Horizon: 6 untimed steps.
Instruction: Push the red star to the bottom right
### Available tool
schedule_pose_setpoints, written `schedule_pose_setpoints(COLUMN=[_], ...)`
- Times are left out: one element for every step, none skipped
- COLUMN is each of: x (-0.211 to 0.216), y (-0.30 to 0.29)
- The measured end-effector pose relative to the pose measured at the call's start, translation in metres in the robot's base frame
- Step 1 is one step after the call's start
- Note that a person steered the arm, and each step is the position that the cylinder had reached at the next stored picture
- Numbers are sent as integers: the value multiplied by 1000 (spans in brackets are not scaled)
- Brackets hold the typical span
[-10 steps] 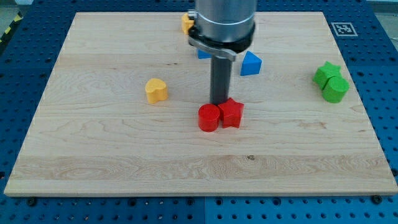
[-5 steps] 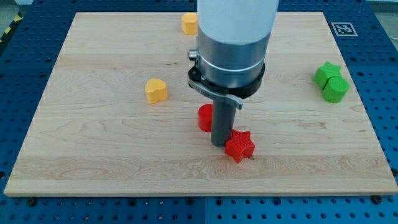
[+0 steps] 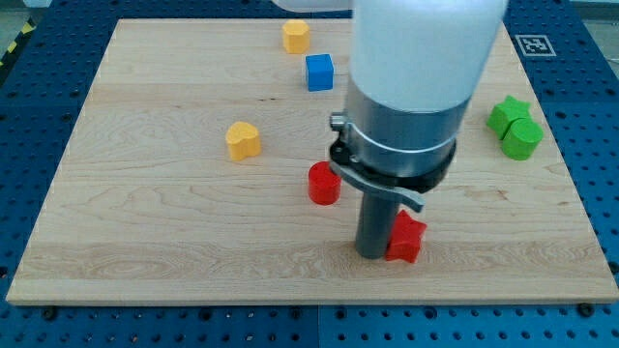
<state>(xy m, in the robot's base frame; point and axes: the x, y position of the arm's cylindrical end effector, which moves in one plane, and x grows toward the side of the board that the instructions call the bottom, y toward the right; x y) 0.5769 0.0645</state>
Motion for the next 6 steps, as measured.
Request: schedule_pose_setpoints(x=[0, -5, -14, -17, -17, -46], y=[27, 60, 102, 140, 138, 101])
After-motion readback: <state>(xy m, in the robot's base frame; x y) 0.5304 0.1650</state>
